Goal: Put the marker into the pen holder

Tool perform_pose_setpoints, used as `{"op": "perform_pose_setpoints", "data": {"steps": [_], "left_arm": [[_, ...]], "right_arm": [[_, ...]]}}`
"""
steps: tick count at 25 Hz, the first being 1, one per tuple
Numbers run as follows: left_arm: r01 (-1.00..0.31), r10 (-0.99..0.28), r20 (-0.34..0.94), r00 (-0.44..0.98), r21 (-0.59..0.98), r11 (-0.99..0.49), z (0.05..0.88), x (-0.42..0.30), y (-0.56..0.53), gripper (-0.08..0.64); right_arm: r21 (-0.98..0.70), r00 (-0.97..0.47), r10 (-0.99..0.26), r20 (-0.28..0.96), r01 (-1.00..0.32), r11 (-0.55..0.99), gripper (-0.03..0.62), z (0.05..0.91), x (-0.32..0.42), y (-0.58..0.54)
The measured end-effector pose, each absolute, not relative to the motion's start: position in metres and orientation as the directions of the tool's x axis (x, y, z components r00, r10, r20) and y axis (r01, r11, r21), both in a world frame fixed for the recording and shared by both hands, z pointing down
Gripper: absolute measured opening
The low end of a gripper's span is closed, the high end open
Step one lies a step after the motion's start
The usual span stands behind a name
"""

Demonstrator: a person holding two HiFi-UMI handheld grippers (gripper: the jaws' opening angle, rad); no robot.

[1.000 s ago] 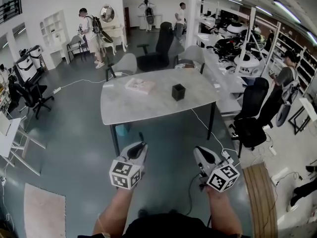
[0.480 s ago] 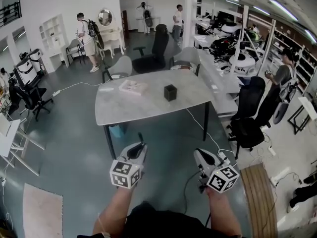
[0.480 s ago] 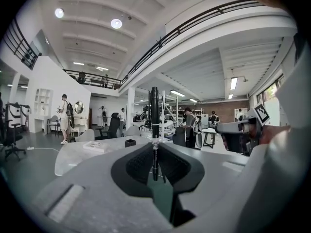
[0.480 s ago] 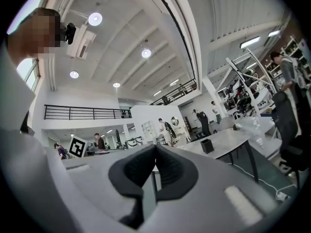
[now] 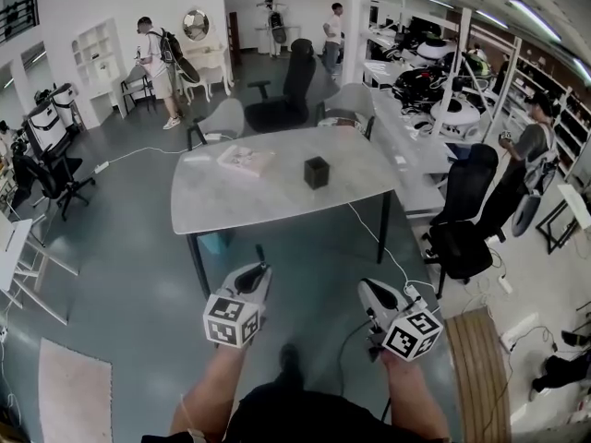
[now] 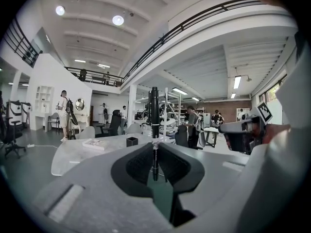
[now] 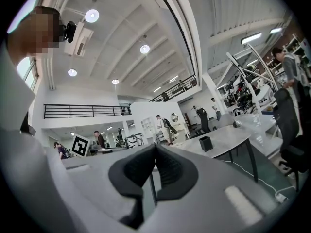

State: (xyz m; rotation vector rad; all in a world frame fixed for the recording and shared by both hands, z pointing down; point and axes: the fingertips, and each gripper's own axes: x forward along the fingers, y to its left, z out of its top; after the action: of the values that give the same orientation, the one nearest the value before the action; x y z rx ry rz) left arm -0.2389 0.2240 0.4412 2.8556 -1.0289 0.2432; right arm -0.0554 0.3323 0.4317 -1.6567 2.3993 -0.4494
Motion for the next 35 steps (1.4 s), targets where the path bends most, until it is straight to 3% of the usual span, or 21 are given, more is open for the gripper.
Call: {"op": "perform_pose_setpoints", "data": {"steps": [21, 35], "left_arm": [[-0.607, -0.594, 0.163, 0.788, 0.041, -0.793, 0.438, -0.203, -0.022, 0.043], [-0.612, -0.596, 0.167, 0.785, 0.065, -0.788, 0.444, -0.200, -0.093, 0.043]], "right_arm": [[-0.351, -0.416, -0.901, 0.124, -0.868, 0.352, 0.003, 0.453, -0.060, 0.068], [-0.325, -0.379, -0.915, 0.136, -0.890, 0.320, 0.003, 0.448, -0.039, -0.007]]}}
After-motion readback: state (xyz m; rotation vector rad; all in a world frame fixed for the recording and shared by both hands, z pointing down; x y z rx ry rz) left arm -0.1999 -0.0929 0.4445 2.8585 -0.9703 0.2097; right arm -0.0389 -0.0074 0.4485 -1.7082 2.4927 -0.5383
